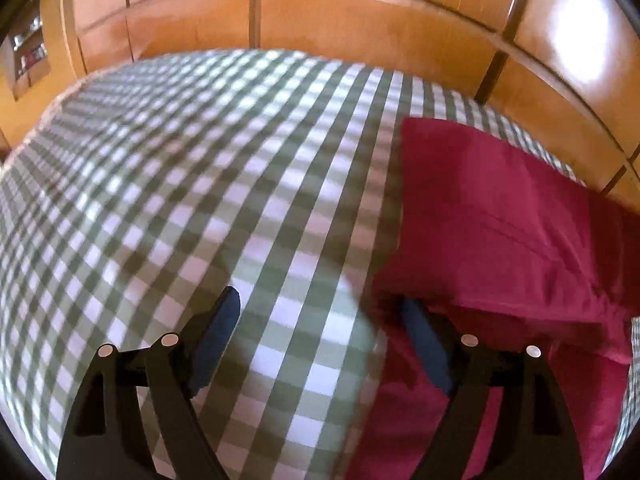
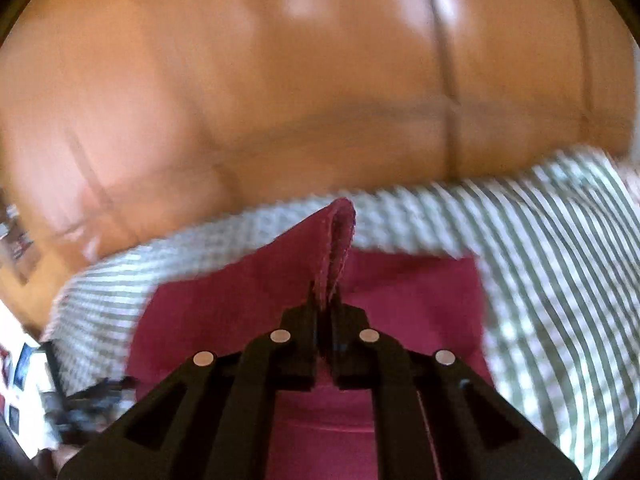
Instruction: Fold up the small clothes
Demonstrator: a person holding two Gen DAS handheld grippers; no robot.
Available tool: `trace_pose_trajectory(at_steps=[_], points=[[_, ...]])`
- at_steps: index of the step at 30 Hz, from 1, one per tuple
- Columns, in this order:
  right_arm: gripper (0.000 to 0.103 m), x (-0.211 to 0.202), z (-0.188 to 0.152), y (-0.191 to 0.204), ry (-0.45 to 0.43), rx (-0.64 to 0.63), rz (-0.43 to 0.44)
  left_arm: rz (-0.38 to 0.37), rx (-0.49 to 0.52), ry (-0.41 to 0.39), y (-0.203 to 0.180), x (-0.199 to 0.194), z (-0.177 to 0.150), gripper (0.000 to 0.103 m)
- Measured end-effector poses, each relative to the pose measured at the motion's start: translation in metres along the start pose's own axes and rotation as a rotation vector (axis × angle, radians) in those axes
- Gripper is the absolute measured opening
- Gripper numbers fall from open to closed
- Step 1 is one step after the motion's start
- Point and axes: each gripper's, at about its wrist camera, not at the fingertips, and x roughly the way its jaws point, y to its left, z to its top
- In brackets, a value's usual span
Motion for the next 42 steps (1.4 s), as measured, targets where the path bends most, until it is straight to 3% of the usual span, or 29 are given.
trace_pose_trajectory(at_steps=[3, 5, 7, 8, 9, 11, 14, 18, 21, 24, 26, 29, 32, 36, 39, 42], points=[[0.004, 0.041, -0.026, -0.027, 0.110, 0.041, -0.075, 0.004, 0.035, -0.006, -0.001, 0.002, -0.008, 0.080], [0.005, 0.051, -0.036, -0.033, 0.112, 0.059, -0.078, 0.000, 0.042, -0.002, 0.000, 0.002, -0.008, 0.080], [0.013, 0.048, -0.037, -0.036, 0.095, 0.098, -0.068, -0.003, 0.053, 0.001, 0.001, -0.001, -0.009, 0.080], [0.026, 0.044, -0.037, -0.037, 0.093, 0.117, -0.059, -0.005, 0.057, 0.000, 0.001, -0.005, -0.011, 0.080], [0.046, 0.036, -0.037, -0.037, 0.081, 0.118, -0.061, -0.015, 0.062, -0.010, 0.003, -0.012, -0.012, 0.080], [0.060, 0.018, -0.039, -0.034, 0.047, 0.100, -0.079, -0.048, 0.066, -0.054, 0.005, -0.031, -0.017, 0.080], [0.061, -0.010, -0.045, -0.023, 0.011, 0.067, -0.046, -0.121, 0.091, -0.168, 0.001, -0.063, -0.018, 0.080], [0.064, -0.021, -0.055, 0.005, 0.001, -0.009, 0.027, -0.235, 0.192, -0.216, -0.033, -0.075, -0.011, 0.080], [0.064, -0.010, -0.055, 0.018, 0.024, -0.056, 0.023, -0.252, 0.280, -0.185, -0.064, -0.060, -0.010, 0.080], [0.065, 0.017, -0.065, 0.013, 0.113, -0.052, 0.028, -0.186, 0.337, -0.044, -0.085, -0.016, -0.021, 0.080], [0.066, 0.023, -0.073, 0.008, 0.110, -0.071, 0.034, -0.174, 0.339, 0.013, -0.084, 0.001, -0.029, 0.078], [0.068, 0.016, -0.076, 0.010, 0.111, -0.101, 0.035, -0.204, 0.326, -0.003, -0.078, -0.010, -0.029, 0.078], [0.077, 0.002, -0.070, 0.015, 0.103, -0.112, 0.041, -0.277, 0.283, -0.065, -0.069, -0.035, -0.021, 0.078], [0.080, -0.009, -0.049, 0.016, 0.039, -0.079, 0.072, -0.322, 0.242, -0.158, -0.071, -0.055, 0.003, 0.078], [0.080, 0.007, -0.035, 0.023, 0.033, -0.081, 0.044, -0.285, 0.228, -0.181, -0.084, -0.044, 0.028, 0.078], [0.080, 0.035, -0.025, 0.019, 0.058, -0.060, -0.005, -0.268, 0.200, -0.147, -0.095, -0.017, 0.048, 0.078]])
